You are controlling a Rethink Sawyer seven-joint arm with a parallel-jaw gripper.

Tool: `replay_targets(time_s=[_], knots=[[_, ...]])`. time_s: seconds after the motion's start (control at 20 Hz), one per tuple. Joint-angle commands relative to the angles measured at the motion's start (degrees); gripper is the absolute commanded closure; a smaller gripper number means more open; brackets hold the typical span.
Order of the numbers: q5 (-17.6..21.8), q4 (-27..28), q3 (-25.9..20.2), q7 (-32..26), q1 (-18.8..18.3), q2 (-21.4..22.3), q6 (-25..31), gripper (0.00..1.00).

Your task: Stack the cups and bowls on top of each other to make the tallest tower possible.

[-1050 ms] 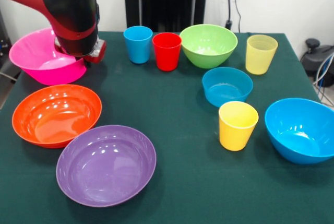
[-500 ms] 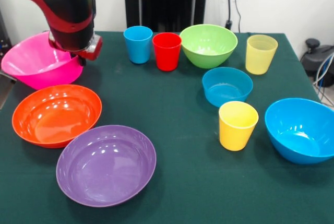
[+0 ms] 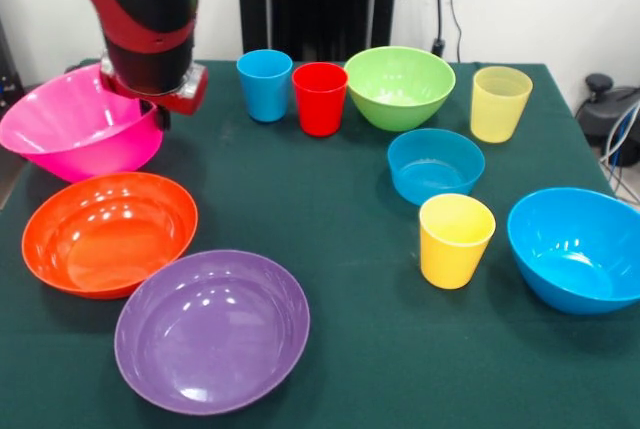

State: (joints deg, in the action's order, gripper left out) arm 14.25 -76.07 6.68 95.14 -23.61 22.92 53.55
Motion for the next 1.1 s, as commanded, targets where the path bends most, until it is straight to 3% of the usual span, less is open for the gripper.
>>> replay_targets(time_s=[0.05, 0.55, 1.1], knots=[[-0.91, 2.71, -5.22, 4.92, 5.32, 0.42, 1.65, 1.00], [-3.94, 0.84, -4.65, 4.72, 7.37, 3.02, 6.14, 1.00], [-7.99, 1.27, -5.49, 2.20, 5.36, 5.27, 11.18, 1.00]])
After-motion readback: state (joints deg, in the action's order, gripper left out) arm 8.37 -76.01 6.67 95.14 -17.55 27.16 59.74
